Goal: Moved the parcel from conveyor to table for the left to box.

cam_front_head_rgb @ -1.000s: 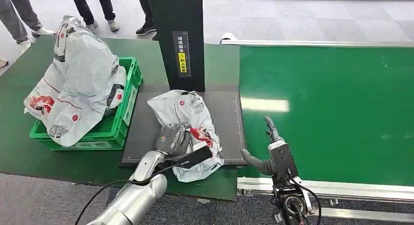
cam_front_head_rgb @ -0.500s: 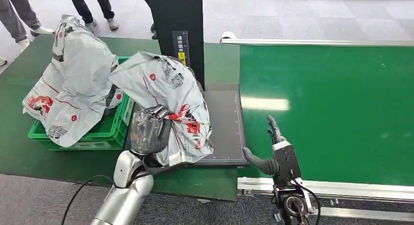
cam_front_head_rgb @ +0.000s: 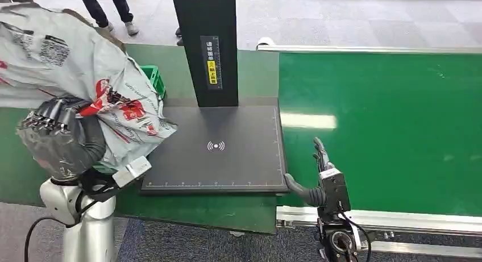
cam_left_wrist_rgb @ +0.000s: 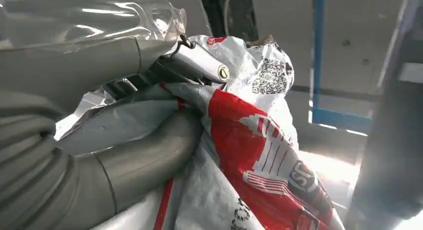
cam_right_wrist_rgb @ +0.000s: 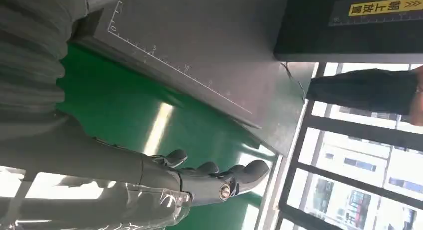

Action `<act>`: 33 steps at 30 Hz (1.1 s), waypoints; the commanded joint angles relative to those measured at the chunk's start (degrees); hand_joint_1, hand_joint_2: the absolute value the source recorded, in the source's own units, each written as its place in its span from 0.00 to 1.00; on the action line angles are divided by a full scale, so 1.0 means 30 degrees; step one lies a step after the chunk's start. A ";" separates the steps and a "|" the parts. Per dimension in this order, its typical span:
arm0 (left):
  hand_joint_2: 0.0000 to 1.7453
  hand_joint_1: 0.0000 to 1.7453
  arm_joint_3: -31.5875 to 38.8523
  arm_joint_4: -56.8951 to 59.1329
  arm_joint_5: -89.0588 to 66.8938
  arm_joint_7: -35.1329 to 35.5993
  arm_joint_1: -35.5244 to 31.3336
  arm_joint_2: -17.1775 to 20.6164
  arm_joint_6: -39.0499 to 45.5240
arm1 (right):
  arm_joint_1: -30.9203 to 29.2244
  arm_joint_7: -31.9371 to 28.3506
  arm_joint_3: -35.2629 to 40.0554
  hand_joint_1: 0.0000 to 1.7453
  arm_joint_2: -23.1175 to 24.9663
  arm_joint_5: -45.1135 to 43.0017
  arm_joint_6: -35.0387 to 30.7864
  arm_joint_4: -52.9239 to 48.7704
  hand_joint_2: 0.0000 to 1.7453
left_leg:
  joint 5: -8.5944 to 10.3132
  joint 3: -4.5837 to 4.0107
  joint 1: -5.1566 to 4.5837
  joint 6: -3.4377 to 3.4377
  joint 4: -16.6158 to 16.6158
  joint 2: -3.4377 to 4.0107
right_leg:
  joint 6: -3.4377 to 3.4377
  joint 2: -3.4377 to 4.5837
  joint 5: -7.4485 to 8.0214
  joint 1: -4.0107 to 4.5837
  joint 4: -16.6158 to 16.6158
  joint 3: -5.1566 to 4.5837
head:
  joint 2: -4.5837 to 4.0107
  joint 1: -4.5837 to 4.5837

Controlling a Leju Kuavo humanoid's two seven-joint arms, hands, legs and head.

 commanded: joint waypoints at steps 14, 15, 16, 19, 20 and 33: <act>1.00 1.00 -0.0057 2.2717 -0.0770 1.5690 -1.3377 0.5876 -0.5892 | 0.0353 0.1148 -0.0731 0.00 -0.0041 0.1120 0.0715 -0.0523 1.00 | 0.0115 -0.0012 0.0024 -0.0045 0.0004 -0.0059 | -0.0098 -0.0102 0.0080 0.0033 0.0008 -0.0023 | 0.0007 -0.0007; 1.00 1.00 -0.0149 2.3285 -0.0921 1.6080 -1.3518 0.6015 -0.6202 | 0.0336 0.1217 -0.0720 0.00 -0.0033 0.1209 0.0785 -0.0504 1.00 | 0.0119 -0.0009 0.0024 -0.0042 0.0009 -0.0049 | -0.0094 -0.0089 0.0077 0.0033 0.0013 -0.0021 | 0.0007 0.0007; 1.00 1.00 -0.0137 2.3633 -0.0939 1.6274 -1.3570 0.6102 -0.6408 | 0.0318 0.1259 -0.0719 0.00 0.0010 0.1243 0.0826 -0.0490 1.00 | 0.0118 -0.0001 0.0024 -0.0037 -0.0002 -0.0041 | -0.0092 -0.0085 0.0080 0.0035 0.0002 -0.0010 | 0.0007 0.0007; 1.00 1.00 -0.0117 2.4734 -0.1286 1.7341 -1.3602 0.6495 -0.6710 | 0.0269 0.1433 -0.0676 0.00 0.0137 0.1401 0.1038 -0.0476 1.00 | 0.0105 0.0024 0.0018 -0.0041 -0.0017 0.0016 | -0.0095 -0.0025 0.0082 0.0029 -0.0007 0.0003 | 0.0007 0.0007; 1.00 1.00 -0.0161 2.5101 -0.1520 1.7787 -1.3597 0.6668 -0.6908 | 0.0246 0.1510 -0.0658 0.00 0.0203 0.1493 0.1103 -0.0521 1.00 | 0.0105 0.0039 0.0017 -0.0041 -0.0035 0.0032 | -0.0098 -0.0011 0.0084 0.0029 -0.0022 0.0013 | 0.0007 0.0000; 1.00 1.00 0.1021 2.6400 -0.0795 1.8476 -1.2966 0.6367 -1.1400 | -0.0330 0.1753 -0.0635 0.00 0.0340 0.1835 0.1489 -0.0046 1.00 | 0.0126 0.0055 0.0012 -0.0041 -0.0053 0.0018 | -0.0091 -0.0017 0.0109 0.0023 -0.0036 0.0045 | 0.0007 0.0000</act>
